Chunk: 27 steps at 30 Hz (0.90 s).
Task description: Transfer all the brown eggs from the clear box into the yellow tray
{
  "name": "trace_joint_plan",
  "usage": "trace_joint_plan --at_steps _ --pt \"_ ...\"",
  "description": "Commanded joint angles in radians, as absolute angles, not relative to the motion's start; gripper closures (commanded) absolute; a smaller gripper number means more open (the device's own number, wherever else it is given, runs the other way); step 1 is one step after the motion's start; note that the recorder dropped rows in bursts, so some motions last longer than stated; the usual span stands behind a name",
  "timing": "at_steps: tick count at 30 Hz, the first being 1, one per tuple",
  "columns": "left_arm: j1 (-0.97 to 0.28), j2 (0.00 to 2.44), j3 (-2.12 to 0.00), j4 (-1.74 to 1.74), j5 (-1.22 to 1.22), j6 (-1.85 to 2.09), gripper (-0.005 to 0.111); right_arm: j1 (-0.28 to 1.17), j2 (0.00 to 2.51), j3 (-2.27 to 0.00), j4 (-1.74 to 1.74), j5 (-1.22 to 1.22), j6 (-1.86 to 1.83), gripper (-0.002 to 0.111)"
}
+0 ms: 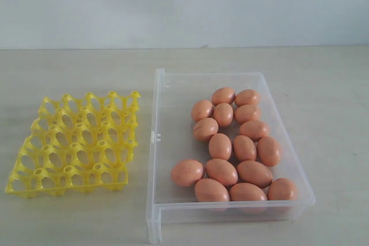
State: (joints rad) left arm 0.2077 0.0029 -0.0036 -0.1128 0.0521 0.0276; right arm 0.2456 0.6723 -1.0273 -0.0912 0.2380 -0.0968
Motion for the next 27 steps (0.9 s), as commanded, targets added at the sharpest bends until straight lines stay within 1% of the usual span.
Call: trace_joint_plan --at_steps 1,3,10,13,17,23,27 --pt "0.209 0.000 0.000 -0.124 0.050 0.016 0.103 0.240 0.896 -1.126 -0.126 0.444 -0.107 0.109" --pt "0.209 0.000 0.000 -0.124 0.050 0.016 0.103 0.240 0.998 -1.153 -0.139 0.500 -0.094 0.109" --pt "0.209 0.000 0.000 -0.124 0.050 0.016 0.103 0.238 1.208 -1.212 -0.157 0.618 -0.043 0.109" --pt "0.209 0.000 0.000 -0.124 0.050 0.016 0.103 0.238 1.295 -1.262 -0.224 0.703 0.026 0.109" --pt "0.209 0.000 0.000 -0.124 0.050 0.016 0.103 0.238 1.413 -1.343 -0.202 0.830 0.048 0.109" --pt "0.209 0.000 0.000 -0.124 0.050 0.016 0.103 0.238 1.557 -1.420 0.068 0.958 -0.182 0.109" --pt "0.209 0.000 0.000 -0.124 0.050 0.016 0.103 0.240 1.638 -1.430 0.328 0.941 -0.347 0.109"
